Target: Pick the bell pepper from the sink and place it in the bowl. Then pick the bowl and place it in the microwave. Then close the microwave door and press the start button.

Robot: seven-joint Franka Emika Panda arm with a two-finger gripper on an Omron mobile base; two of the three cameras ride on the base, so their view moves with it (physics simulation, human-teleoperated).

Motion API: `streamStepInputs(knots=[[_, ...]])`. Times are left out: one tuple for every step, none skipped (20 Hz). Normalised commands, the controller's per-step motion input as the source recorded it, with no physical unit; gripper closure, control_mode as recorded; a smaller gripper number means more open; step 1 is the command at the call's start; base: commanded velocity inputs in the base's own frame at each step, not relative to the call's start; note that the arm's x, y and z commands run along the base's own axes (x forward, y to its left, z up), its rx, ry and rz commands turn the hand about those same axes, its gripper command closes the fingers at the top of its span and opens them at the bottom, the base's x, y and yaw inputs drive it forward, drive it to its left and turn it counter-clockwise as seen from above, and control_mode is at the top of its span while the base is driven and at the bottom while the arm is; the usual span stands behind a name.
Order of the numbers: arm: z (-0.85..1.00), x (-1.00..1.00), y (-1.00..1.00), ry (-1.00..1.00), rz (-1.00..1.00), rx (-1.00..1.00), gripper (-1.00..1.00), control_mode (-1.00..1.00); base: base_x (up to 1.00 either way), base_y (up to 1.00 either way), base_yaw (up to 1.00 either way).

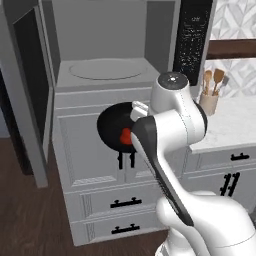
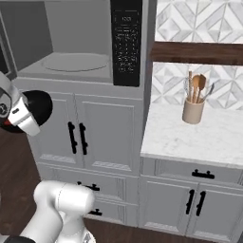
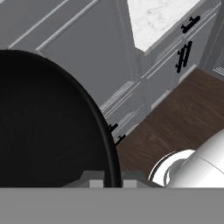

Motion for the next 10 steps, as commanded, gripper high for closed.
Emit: streamStepInputs(knots=[[0.0,0.0,0.0,0.0,0.0,0.0,1.0,1.0,0.46,-0.09,0.02],[0.0,0.0,0.0,0.0,0.0,0.0,1.0,1.0,0.49,-0.12,0.01],[0.0,0.0,0.0,0.0,0.0,0.0,1.0,1.0,0.58,-0.02,0.01],[0.0,0.0,0.0,0.0,0.0,0.0,1.0,1.0,0.49,0.0,0.01],[0.0,0.0,0.0,0.0,0.0,0.0,1.0,1.0,0.54,0.0,0.0],[0.0,0.0,0.0,0.0,0.0,0.0,1.0,1.0,0.51,0.0,0.0],[0.0,0.0,0.0,0.0,0.0,0.0,1.0,1.0,0.58,-0.01,0.0],[0.0,0.0,0.0,0.0,0.0,0.0,1.0,1.0,0.61,0.0,0.01],[0.0,0.0,0.0,0.0,0.0,0.0,1.0,1.0,0.57,0.0,0.0],[0.0,0.0,0.0,0.0,0.0,0.0,1.0,1.0,0.53,0.0,0.0]])
